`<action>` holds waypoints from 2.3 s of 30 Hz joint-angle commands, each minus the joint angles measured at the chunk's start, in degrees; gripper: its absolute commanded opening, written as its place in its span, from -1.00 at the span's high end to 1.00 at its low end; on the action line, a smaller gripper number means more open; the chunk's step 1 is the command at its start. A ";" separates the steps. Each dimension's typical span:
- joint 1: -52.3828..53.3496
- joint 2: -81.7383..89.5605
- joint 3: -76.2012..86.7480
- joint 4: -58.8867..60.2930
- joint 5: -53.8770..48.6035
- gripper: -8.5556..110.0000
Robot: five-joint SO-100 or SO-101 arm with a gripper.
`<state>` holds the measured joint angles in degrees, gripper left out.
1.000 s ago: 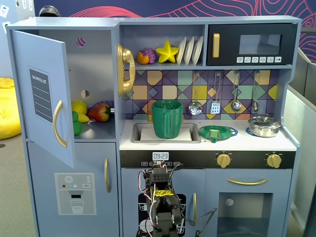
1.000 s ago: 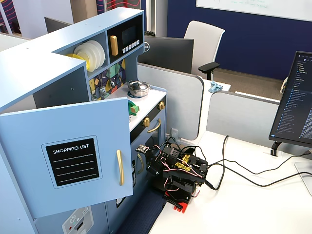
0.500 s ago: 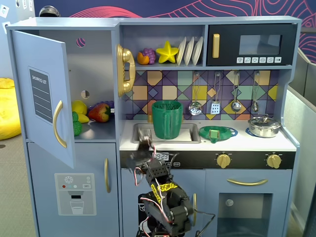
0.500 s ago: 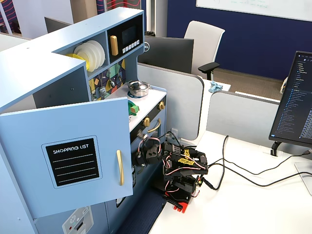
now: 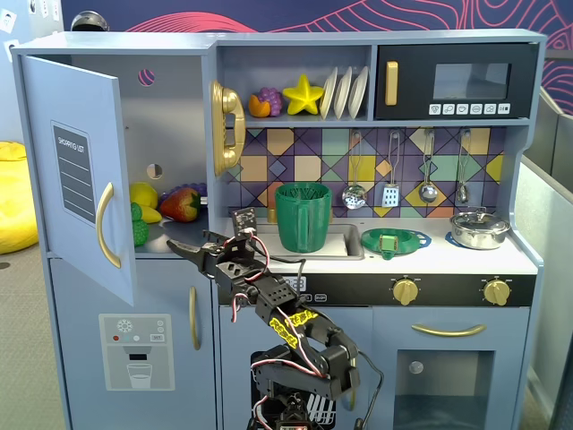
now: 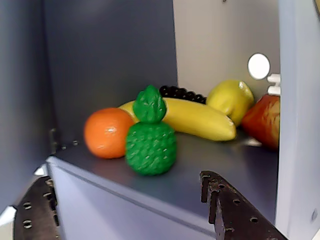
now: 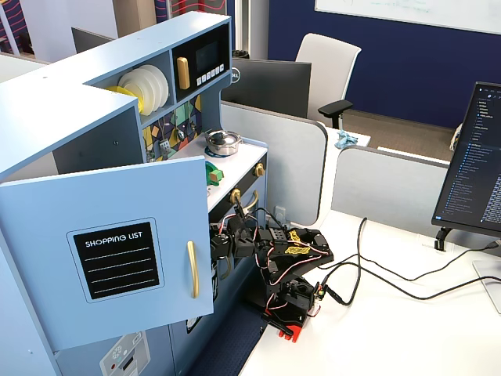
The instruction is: Pick up the green pineapple from the left cabinet and place it in the green recipient
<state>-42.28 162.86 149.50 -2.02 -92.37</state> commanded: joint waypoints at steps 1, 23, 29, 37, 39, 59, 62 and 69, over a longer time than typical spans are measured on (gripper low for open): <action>-0.97 -3.52 -2.11 -2.90 -8.61 0.33; -2.46 -26.28 -19.42 -7.03 -9.84 0.32; -2.20 -29.97 -20.65 -9.49 -6.77 0.31; -3.08 -37.44 -24.43 -13.62 -6.77 0.31; -2.72 -40.52 -26.89 -14.50 -6.77 0.31; -0.44 -62.93 -47.64 -16.17 -6.24 0.32; -0.26 -64.25 -49.13 -16.17 -5.63 0.32; 0.62 -66.18 -49.66 -16.44 -5.19 0.33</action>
<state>-43.15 96.42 104.68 -16.70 -98.53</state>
